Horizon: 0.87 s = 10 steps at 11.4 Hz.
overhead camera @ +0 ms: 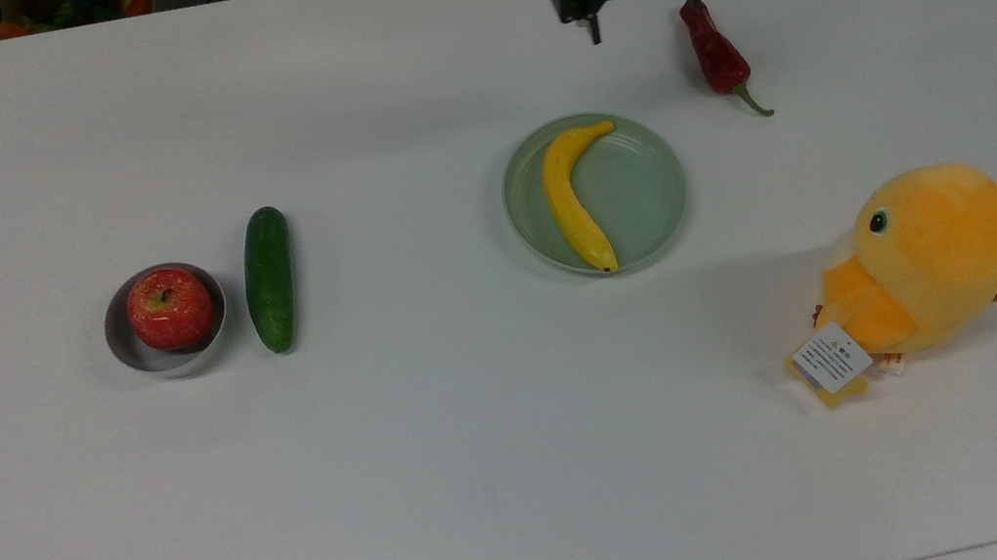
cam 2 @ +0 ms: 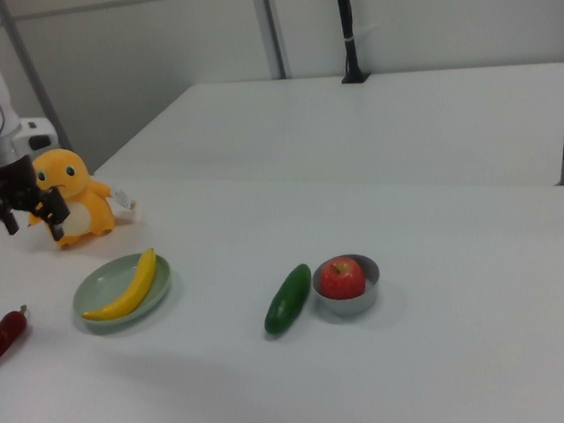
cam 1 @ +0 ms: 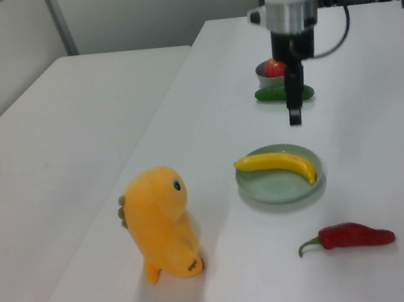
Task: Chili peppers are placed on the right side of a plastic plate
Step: 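Lower the gripper onto the red chili pepper and close on it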
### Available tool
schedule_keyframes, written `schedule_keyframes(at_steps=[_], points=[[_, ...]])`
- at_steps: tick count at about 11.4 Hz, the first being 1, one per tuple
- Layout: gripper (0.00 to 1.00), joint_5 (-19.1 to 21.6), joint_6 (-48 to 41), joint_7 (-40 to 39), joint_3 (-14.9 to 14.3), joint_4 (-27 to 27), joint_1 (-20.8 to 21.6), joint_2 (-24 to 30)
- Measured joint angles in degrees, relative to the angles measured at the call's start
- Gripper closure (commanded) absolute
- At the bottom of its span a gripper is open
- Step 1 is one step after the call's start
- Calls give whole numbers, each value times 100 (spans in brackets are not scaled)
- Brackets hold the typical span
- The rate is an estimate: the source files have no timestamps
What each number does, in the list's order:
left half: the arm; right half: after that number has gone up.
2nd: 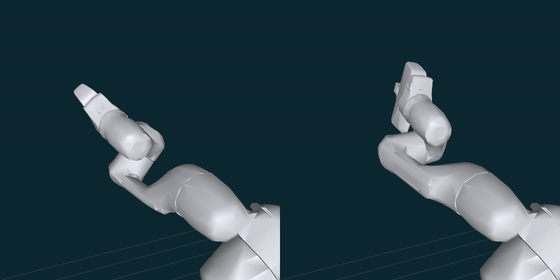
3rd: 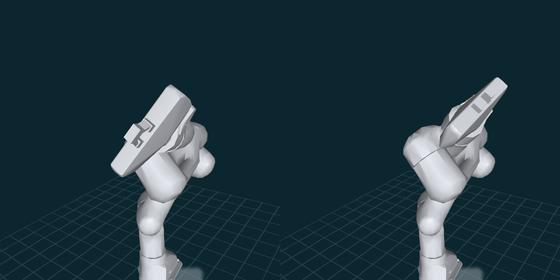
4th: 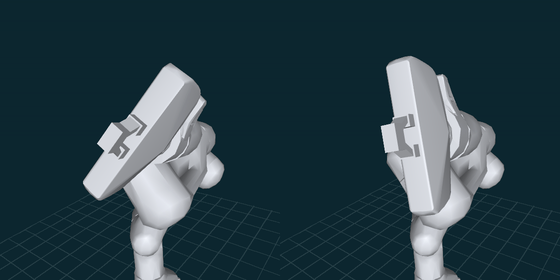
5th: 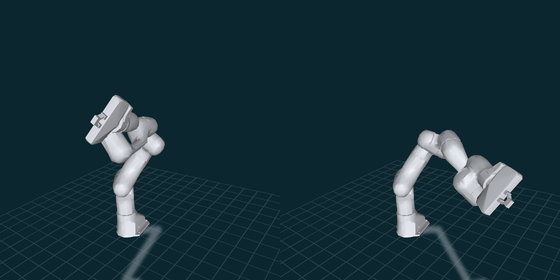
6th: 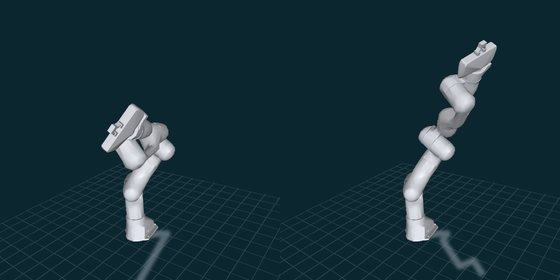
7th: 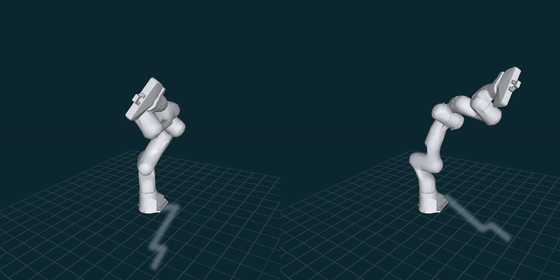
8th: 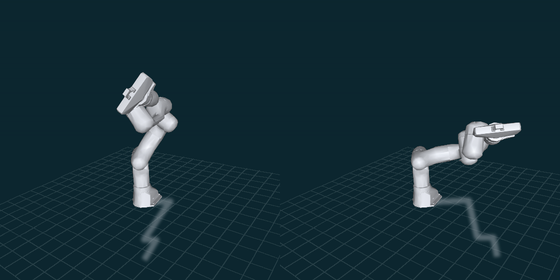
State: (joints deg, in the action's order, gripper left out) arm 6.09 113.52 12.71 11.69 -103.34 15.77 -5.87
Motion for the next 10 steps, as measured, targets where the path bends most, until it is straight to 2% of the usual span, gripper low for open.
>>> schedule_keyframes(at_steps=[3,6,10], points=[[0,0,124,146,174,-15,438,-420],[0,0,241,188,218,-78,832,-666],[0,-46,242,193,220,-141,1013,-1070]])
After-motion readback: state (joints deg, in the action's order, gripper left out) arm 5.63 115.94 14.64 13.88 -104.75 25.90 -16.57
